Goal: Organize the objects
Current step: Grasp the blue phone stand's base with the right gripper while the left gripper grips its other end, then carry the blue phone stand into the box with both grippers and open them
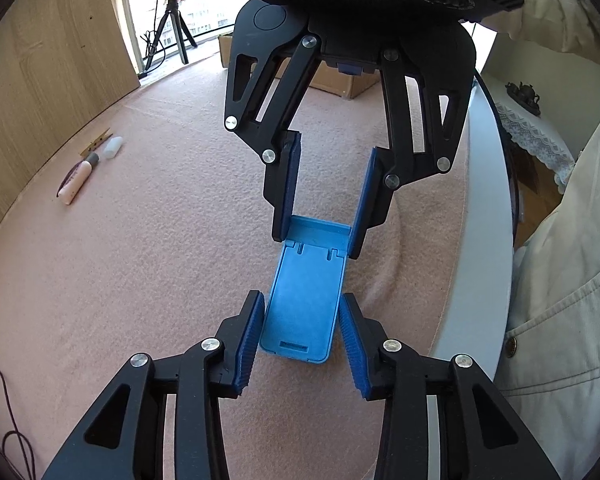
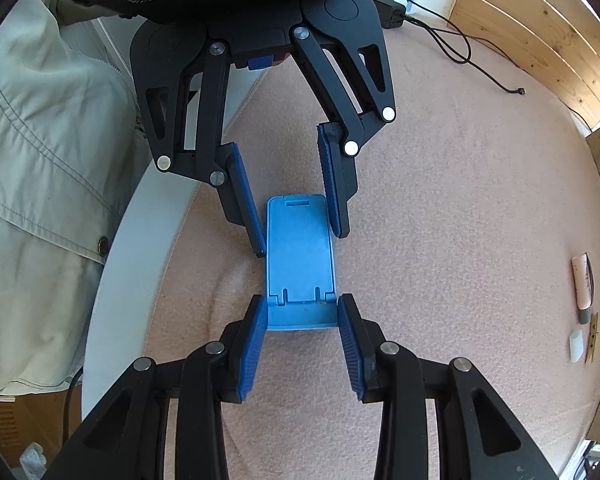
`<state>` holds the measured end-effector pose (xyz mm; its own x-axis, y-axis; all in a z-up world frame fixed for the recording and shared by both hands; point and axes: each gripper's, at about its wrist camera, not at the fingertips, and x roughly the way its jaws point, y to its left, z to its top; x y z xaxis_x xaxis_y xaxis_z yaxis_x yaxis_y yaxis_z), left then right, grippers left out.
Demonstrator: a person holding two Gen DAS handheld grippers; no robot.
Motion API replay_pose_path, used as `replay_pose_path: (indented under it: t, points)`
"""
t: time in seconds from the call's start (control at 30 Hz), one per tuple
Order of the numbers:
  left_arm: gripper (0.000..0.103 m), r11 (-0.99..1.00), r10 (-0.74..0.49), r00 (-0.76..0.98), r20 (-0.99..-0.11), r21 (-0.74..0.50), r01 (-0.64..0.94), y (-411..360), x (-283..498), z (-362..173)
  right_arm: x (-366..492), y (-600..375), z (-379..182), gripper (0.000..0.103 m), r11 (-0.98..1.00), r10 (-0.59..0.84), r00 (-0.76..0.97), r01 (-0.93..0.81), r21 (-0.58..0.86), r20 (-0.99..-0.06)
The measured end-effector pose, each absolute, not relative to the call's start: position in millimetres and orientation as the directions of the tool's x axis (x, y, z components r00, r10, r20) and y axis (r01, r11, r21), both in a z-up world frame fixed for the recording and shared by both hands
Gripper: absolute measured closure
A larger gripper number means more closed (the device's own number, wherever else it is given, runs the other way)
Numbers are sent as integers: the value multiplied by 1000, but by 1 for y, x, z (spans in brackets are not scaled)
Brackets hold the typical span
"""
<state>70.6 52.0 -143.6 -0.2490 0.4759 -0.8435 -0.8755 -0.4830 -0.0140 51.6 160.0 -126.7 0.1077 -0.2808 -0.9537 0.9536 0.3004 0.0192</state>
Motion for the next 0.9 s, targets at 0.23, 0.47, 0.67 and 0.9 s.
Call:
replay_pose_path:
  t: [0.23, 0.47, 0.67, 0.9]
  points:
    - [61, -460, 457, -298, -838, 64, -885, 64, 64, -111, 52, 176, -100, 70, 278, -329, 51, 960, -45, -943]
    - [61, -409, 442, -316, -840, 125, -904, 93, 56, -84, 62, 174, -76, 70, 232, -365, -23, 966, -115, -931]
    - [61, -352, 448, -310, -839, 153, -923, 135, 49, -67, 59, 212, -63, 70, 171, -386, -77, 973, -154, -919]
    - [61, -259, 477, -286, -831, 178, -949, 206, 25, -56, 44, 260, -42, 70, 59, -384, -156, 979, -193, -910]
